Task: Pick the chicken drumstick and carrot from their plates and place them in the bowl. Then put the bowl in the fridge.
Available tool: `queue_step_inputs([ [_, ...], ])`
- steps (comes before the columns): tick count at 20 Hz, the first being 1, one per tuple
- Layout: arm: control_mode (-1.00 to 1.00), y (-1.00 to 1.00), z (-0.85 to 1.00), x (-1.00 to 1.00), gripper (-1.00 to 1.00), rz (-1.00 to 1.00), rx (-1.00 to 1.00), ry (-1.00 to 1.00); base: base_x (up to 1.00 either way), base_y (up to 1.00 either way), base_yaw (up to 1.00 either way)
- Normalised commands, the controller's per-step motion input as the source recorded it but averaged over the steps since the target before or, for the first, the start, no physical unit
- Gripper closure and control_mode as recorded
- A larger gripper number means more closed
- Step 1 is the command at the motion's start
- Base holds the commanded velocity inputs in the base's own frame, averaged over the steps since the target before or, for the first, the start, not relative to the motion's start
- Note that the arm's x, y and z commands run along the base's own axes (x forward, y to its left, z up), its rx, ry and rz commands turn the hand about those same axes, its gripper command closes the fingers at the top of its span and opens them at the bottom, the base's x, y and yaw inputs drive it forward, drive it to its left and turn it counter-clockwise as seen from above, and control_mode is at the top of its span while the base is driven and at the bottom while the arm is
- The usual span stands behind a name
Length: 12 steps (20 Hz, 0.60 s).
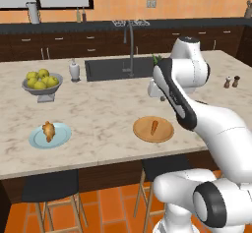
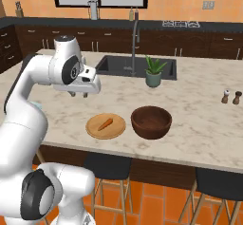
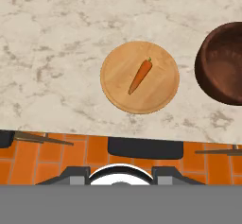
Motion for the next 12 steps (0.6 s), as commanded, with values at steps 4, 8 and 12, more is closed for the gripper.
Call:
queue_step_inputs([
  [4, -1.0, -0.21, -0.21, -0.21, -1.0, -0.01, 0.01, -0.01, 0.0, 0.0, 0.0],
  [8, -1.0, 0.0, -0.5, -0.04, -1.0, -0.19, -0.04, -0.09, 0.0, 0.0, 0.0],
  [12, -1.0, 0.07, -0.63, 0.41, -1.0, -0.35, -0.01, -0.07, 0.0, 0.0, 0.0],
])
